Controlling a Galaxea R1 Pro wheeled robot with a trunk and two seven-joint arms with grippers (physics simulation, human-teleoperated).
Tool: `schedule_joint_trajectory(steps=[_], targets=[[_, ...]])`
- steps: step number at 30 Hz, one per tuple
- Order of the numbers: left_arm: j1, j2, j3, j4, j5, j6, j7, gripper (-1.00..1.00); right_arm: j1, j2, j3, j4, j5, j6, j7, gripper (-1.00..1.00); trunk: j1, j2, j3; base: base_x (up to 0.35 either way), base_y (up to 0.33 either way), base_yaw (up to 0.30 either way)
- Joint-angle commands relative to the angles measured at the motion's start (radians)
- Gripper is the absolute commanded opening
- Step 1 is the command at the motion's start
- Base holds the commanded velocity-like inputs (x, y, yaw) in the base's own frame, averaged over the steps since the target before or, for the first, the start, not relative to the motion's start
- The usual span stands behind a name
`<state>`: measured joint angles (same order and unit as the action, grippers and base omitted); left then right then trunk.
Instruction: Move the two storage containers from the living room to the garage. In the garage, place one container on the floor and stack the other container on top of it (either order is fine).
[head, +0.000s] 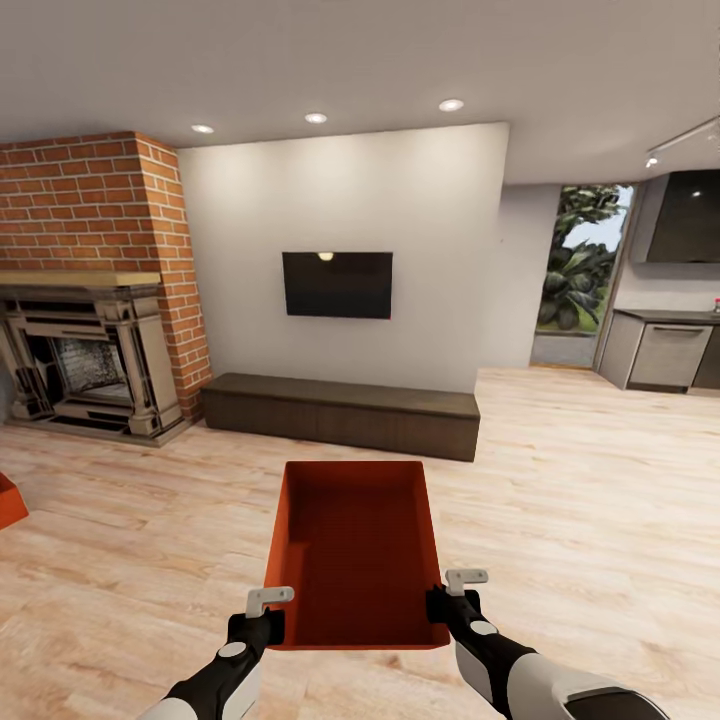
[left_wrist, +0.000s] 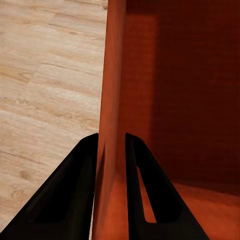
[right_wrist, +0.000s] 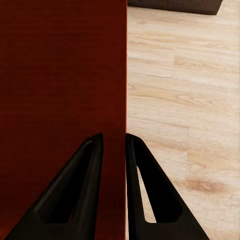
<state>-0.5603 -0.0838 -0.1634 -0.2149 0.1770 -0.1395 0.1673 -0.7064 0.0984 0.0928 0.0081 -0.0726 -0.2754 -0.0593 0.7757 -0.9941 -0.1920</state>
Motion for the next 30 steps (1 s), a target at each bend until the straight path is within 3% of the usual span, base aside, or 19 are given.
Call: schedule_joint_trajectory(steps=[1, 19, 30], targets=[[-0.001, -0.001, 0.001, 0.000, 0.006, -0.003, 0.011, -1.00, -0.001, 0.002, -0.008, 0.001, -0.001, -0.002, 0.001, -1.00, 0.000, -0.001, 0.000, 0.000, 0.000, 0.000], [-0.001, -0.001, 0.001, 0.000, 0.006, -0.004, 0.011, -1.00, -0.001, 0.002, -0.008, 0.001, 0.000, -0.002, 0.002, -1.00, 0.000, -0.001, 0.029, 0.000, 0.000, 0.000], [-0.001, -0.001, 0.001, 0.000, 0.006, -0.005, 0.011, -1.00, -0.001, 0.002, -0.008, 0.001, -0.001, -0.002, 0.002, -1.00, 0.000, -0.001, 0.031, 0.000, 0.000, 0.000]])
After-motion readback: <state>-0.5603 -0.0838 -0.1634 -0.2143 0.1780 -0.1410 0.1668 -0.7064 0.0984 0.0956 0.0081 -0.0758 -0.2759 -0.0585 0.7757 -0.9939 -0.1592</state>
